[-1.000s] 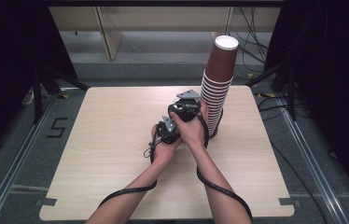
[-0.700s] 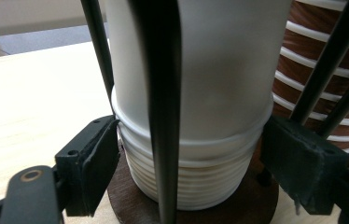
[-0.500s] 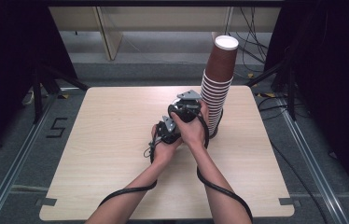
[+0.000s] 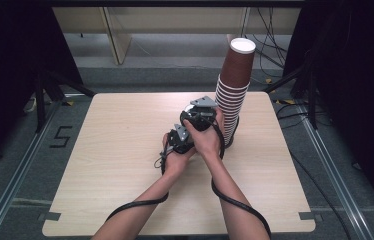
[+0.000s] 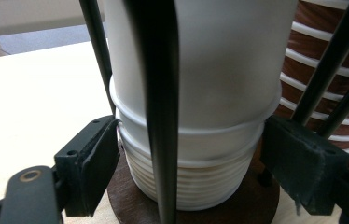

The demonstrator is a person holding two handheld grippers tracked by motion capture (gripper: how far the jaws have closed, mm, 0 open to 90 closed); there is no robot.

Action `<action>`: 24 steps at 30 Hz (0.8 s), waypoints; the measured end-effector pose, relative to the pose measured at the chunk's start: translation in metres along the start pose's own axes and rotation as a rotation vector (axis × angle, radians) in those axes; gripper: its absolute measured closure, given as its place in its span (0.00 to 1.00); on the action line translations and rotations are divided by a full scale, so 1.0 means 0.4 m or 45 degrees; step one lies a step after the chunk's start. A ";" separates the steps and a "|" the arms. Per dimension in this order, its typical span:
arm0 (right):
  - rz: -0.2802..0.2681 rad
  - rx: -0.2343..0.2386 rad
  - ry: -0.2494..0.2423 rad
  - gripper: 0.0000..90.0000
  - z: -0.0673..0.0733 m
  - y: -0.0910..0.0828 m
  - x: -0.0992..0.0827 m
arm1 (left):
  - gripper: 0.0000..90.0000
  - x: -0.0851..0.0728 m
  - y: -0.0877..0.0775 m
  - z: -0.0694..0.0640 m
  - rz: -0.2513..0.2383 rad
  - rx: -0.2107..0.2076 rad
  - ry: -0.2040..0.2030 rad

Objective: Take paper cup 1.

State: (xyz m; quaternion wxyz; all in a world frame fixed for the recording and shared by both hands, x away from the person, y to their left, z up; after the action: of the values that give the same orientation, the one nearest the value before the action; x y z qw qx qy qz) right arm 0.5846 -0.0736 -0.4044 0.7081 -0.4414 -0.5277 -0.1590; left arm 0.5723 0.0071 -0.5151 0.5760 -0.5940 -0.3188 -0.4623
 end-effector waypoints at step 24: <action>-0.090 0.002 -0.037 0.40 0.015 -0.037 0.036 | 0.21 0.001 0.003 -0.002 -0.003 -0.003 -0.011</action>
State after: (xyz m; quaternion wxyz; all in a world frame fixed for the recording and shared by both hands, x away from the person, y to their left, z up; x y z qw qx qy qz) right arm 0.5764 -0.0738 -0.3844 0.6945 -0.4243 -0.5534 -0.1771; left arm 0.5733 0.0062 -0.5153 0.5733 -0.5962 -0.3215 -0.4610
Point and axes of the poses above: each handheld gripper's, and its own axes: y roughly forward along the jaws, x roughly out of its top, z roughly to its left, the point moved 2 cm from there along y, roughly forward along the jaws, and after that the axes turned 15 degrees about x, right-handed, at the moved point
